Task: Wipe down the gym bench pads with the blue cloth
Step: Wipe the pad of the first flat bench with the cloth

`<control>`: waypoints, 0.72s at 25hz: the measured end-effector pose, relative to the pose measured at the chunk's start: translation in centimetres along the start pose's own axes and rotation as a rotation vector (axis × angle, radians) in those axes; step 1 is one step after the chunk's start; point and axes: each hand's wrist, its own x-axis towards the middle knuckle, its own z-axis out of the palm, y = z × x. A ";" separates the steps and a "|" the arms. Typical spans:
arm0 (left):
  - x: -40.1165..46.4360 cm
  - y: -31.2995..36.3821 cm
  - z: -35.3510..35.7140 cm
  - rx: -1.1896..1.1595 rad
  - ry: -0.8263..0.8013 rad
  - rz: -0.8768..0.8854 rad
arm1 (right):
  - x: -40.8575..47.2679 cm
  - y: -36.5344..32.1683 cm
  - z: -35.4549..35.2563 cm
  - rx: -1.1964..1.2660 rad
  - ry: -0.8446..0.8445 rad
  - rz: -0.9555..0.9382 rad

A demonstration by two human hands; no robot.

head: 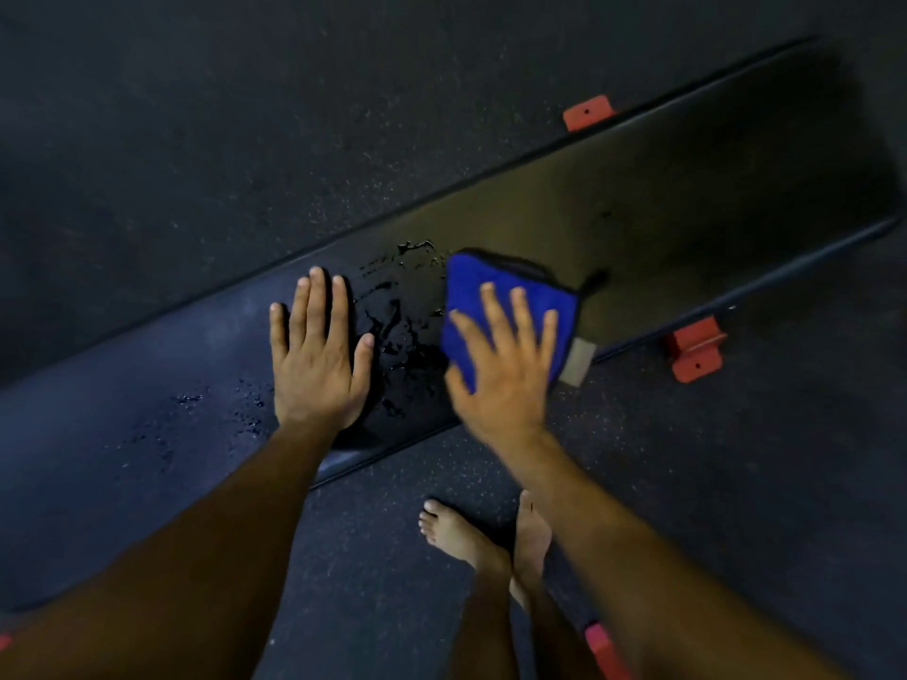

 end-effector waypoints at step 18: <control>0.1 0.4 -1.1 -0.060 -0.025 0.018 | -5.3 -6.1 2.4 0.166 0.009 -0.028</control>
